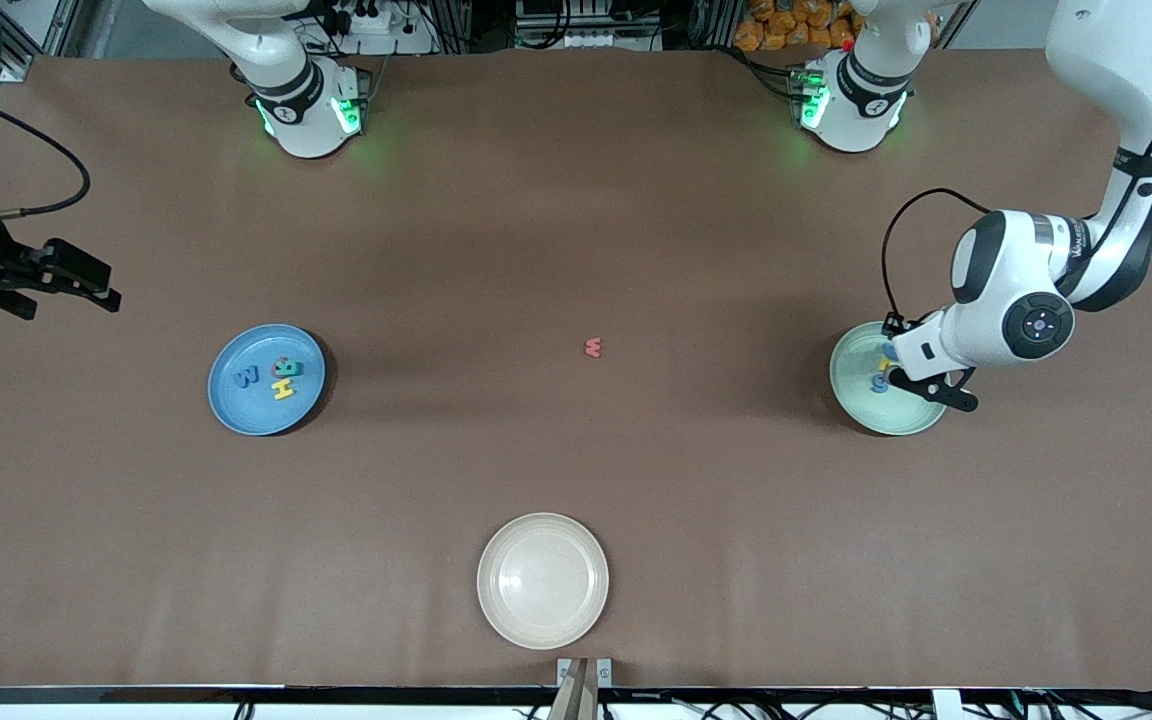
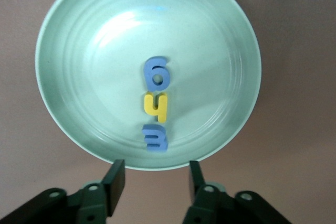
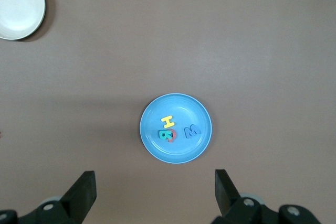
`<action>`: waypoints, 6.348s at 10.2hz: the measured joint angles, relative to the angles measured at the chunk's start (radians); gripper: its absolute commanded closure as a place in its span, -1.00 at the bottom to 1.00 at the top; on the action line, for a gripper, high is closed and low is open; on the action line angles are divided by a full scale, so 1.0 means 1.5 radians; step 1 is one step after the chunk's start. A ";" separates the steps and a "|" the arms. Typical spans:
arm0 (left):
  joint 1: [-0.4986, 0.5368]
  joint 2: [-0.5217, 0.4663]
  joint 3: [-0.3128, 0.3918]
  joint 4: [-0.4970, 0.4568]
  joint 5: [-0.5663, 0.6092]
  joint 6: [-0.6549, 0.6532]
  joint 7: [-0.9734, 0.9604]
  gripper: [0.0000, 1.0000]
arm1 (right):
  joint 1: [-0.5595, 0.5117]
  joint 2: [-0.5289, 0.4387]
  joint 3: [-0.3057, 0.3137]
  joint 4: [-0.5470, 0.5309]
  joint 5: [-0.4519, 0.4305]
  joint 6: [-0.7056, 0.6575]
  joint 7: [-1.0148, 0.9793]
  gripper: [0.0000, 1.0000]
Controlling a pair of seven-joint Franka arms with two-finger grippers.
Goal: Sort uppercase to blue plate, lowercase to green plate
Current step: 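Open the left gripper to drop the blue 3 on the green plate, then move the left gripper back over the pink 3 and lower it, then close the left gripper on the pink 3, then carry the pink 3 to the green plate and release it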
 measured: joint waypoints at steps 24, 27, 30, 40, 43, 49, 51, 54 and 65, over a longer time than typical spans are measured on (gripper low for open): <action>-0.548 0.255 0.044 0.288 -0.048 0.166 -0.640 -0.23 | -0.004 -0.001 -0.005 0.004 0.001 -0.001 0.000 -1.00; -0.565 0.269 0.044 0.314 -0.048 0.166 -0.640 -0.23 | -0.005 -0.001 -0.006 0.004 0.005 -0.001 0.000 -1.00; -0.566 0.286 0.048 0.323 -0.044 0.167 -0.637 -0.23 | -0.007 -0.001 -0.007 0.004 0.007 -0.001 0.000 -1.00; -0.581 0.304 0.051 0.327 -0.041 0.171 -0.637 0.60 | -0.008 -0.002 -0.007 0.005 0.011 0.000 0.000 -1.00; -0.582 0.304 0.051 0.329 -0.033 0.170 -0.637 0.99 | -0.008 -0.002 -0.007 0.005 0.011 0.001 0.000 -1.00; -0.561 0.290 0.058 0.343 -0.004 0.114 -0.577 1.00 | -0.008 -0.002 -0.007 0.005 0.011 0.001 0.000 -1.00; -0.510 0.251 0.059 0.342 -0.003 0.017 -0.480 1.00 | -0.008 -0.002 -0.007 0.005 0.012 0.001 0.000 -1.00; -0.379 0.172 0.048 0.261 -0.002 -0.026 -0.307 1.00 | -0.008 -0.002 -0.007 0.005 0.012 0.001 0.000 -1.00; -0.077 0.024 0.039 -0.040 0.102 0.118 0.014 -0.99 | -0.010 -0.002 -0.007 0.005 0.012 -0.002 0.000 -1.00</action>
